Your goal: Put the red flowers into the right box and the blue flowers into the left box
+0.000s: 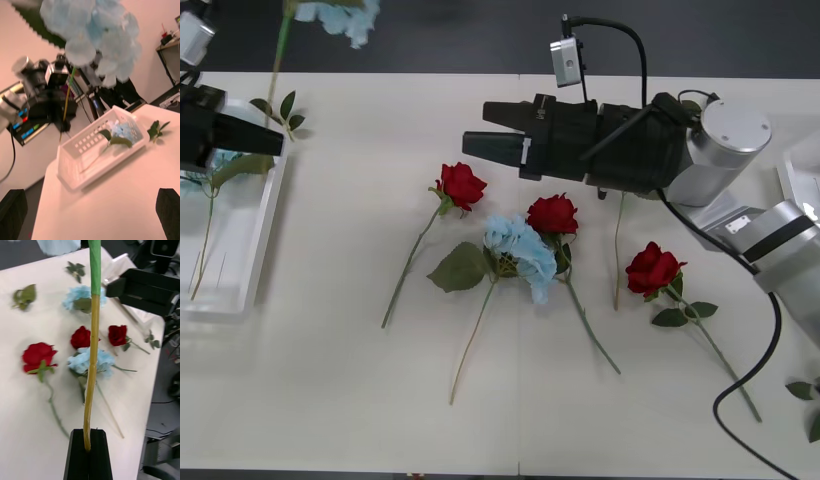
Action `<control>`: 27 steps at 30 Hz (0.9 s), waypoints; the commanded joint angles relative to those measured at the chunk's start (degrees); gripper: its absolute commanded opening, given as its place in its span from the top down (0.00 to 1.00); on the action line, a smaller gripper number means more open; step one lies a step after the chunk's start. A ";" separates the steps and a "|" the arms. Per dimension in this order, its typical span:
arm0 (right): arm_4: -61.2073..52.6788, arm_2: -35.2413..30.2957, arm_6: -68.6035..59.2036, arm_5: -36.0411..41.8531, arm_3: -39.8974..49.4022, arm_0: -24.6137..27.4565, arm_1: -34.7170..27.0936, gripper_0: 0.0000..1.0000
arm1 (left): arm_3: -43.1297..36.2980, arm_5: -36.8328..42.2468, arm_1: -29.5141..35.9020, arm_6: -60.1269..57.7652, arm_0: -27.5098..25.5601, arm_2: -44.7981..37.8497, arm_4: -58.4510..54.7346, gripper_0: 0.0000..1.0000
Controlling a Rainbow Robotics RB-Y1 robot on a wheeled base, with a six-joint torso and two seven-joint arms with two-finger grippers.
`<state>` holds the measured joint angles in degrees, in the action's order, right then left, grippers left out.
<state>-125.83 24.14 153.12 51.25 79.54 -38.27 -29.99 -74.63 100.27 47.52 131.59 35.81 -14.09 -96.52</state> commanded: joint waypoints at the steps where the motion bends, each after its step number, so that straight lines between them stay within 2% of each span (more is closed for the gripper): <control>1: 4.72 0.20 -8.45 4.73 2.38 -2.86 -5.96 0.00 | -1.66 2.39 5.66 -5.12 -1.71 -5.33 6.08 1.00; 10: 17.99 0.20 -26.21 16.60 3.78 -5.15 -16.33 0.00 | -1.66 2.74 13.04 -5.73 -7.95 -14.12 20.23 1.00; 16: 28.27 0.38 -44.14 26.79 11.34 -4.80 -24.77 0.00 | -1.66 1.07 15.50 -5.64 -11.55 -17.64 31.21 1.00; 23: 35.57 0.38 -56.62 30.92 20.92 -1.02 -31.01 0.00 | -1.57 -4.21 15.59 -5.73 -13.48 -16.05 39.74 1.00; 27: 43.83 0.38 -62.06 31.28 28.57 4.52 -34.43 0.00 | -1.66 -7.19 15.68 -5.99 -14.10 -12.27 42.90 1.00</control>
<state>-85.53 24.90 94.60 82.83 103.10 -36.91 -61.70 -74.96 94.63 60.95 126.82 22.04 -28.70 -54.92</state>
